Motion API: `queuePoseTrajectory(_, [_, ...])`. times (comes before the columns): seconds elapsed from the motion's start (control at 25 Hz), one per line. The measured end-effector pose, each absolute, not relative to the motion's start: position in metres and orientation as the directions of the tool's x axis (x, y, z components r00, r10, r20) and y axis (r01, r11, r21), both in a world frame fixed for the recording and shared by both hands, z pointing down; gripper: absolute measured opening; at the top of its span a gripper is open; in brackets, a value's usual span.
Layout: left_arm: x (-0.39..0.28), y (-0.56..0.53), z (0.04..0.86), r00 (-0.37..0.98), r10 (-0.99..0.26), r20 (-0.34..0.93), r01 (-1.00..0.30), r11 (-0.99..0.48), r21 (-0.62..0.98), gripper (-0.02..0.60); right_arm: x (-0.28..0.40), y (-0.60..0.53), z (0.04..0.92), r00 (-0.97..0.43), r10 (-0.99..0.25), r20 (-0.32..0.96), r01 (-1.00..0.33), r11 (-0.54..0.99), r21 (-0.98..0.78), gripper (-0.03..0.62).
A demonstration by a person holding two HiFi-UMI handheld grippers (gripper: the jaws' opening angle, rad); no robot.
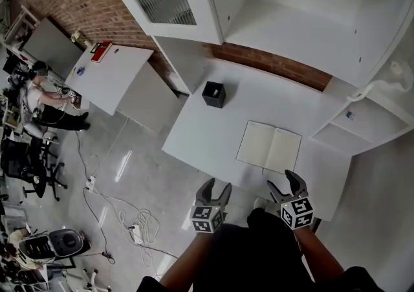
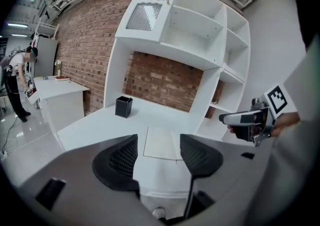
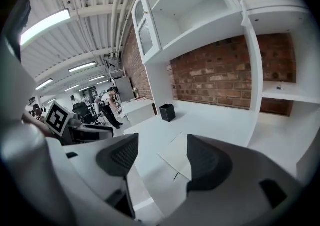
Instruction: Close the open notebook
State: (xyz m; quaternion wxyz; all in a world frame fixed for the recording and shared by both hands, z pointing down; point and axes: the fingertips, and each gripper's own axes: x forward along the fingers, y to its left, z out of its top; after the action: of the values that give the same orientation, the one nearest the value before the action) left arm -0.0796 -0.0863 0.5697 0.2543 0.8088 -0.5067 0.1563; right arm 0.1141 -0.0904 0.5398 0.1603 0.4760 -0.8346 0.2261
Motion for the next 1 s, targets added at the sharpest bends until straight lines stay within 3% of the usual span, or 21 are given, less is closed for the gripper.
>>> queuePoseTrajectory(0.16, [-0.063, -0.102, 0.594, 0.422, -0.739, 0.525, -0.905, -0.313, 0.286, 0.256, 0.121, -0.113, 0.561, -0.527, -0.686, 0.501, -0.847, 0.474, -0.242, 0.287])
queuePoseTrajectory(0.48, [-0.043, -0.142, 0.646, 0.463, -0.697, 0.547, -0.881, -0.298, 0.367, 0.256, 0.108, -0.140, 0.628, -0.508, -0.621, 0.597, -0.811, 0.577, -0.091, 0.292])
queuePoseTrajectory(1.0, [-0.035, -0.185, 0.731, 0.522, -0.624, 0.582, -0.831, -0.219, 0.511, 0.256, 0.067, -0.163, 0.721, -0.499, -0.484, 0.719, -0.787, 0.601, -0.141, 0.322])
